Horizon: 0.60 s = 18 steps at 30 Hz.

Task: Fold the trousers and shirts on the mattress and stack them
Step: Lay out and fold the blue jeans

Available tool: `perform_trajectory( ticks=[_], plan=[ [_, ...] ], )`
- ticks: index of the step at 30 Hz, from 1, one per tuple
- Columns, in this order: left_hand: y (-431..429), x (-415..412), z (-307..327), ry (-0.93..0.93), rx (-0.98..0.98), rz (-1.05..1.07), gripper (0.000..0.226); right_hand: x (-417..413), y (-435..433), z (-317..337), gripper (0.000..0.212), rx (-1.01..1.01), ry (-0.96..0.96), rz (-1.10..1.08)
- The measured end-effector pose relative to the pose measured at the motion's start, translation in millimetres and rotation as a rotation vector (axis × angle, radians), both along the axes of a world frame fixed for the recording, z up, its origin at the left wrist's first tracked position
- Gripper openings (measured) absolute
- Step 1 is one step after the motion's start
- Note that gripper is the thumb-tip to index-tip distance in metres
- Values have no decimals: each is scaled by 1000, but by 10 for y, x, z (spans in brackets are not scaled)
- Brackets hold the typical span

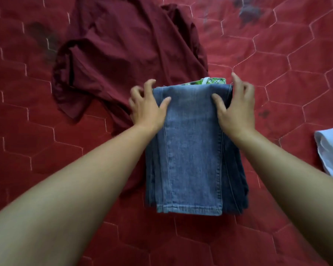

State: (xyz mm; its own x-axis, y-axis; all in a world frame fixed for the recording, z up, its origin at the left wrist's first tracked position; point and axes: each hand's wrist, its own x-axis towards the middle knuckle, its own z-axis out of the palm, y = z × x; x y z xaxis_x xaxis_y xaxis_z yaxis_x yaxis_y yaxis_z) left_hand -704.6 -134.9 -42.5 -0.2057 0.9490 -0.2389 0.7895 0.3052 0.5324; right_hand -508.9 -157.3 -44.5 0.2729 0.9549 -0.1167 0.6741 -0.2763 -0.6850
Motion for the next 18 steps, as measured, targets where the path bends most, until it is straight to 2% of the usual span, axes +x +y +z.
perform_trajectory(
  ticks=[1,3,6,10,14,18],
  plan=[
    [-83,51,-64,-36,-63,53,64,-25,-64,-63,66,-61,26,-17],
    [-314,139,-174,-65,-48,86,77,-62,-230,-175,73,-71,70,-40],
    [-541,168,-256,25,24,72,85,-90,-364,-275,77,-54,161,-102],
    [-476,129,-218,33,-22,61,87,-144,-399,-307,73,12,214,-128],
    [-578,78,-113,23,23,-12,84,-174,-464,-255,67,96,243,-116],
    [-835,35,42,-98,87,-31,81,-223,-710,-35,60,225,275,-105]
  ],
)
